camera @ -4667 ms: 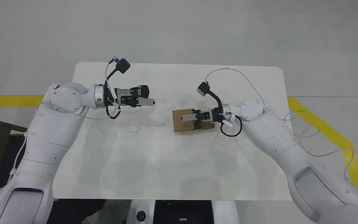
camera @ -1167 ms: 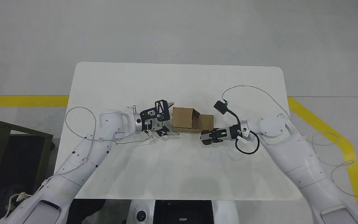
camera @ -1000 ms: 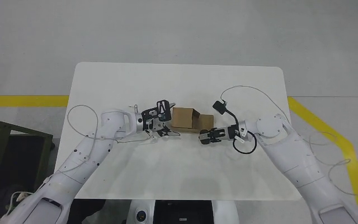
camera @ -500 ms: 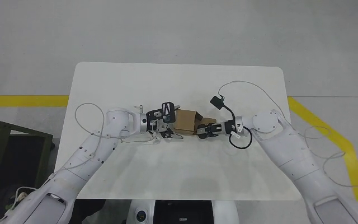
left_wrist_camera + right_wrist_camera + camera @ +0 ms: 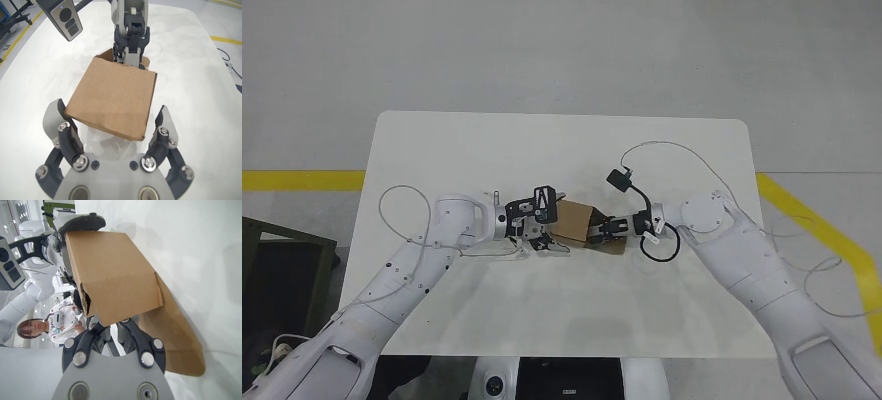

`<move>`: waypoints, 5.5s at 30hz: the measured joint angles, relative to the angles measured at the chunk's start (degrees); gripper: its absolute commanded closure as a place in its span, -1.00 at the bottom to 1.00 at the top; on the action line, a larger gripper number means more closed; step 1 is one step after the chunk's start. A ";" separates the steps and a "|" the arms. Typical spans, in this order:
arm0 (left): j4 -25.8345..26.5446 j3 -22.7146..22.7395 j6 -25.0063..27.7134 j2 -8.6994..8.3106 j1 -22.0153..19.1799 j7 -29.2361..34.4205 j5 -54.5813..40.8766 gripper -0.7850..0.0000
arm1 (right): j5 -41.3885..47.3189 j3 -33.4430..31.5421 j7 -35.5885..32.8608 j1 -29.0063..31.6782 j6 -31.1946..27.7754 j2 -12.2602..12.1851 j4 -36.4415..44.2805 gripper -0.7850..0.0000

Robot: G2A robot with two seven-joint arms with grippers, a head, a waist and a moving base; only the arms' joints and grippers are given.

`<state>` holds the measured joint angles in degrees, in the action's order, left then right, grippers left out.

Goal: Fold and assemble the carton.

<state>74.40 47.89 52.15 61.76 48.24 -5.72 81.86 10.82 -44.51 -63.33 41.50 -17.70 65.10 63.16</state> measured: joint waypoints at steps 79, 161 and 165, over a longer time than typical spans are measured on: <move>1.53 3.09 -1.89 1.14 2.37 6.89 -3.10 -1.00 | 3.94 -3.76 -9.34 -8.03 -10.52 2.83 -16.94 0.65; 2.05 4.49 0.37 1.34 3.30 7.59 -2.08 -1.00 | 14.42 -1.51 -16.60 -8.48 -4.85 5.43 -19.08 0.53; 2.04 4.49 0.37 1.36 3.31 7.57 -2.05 -1.00 | 12.75 -1.30 -16.62 -8.96 -4.51 5.47 -19.09 0.53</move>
<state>76.45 52.38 52.52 63.11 51.55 1.85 79.82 23.57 -45.81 -79.95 32.54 -22.21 70.57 44.07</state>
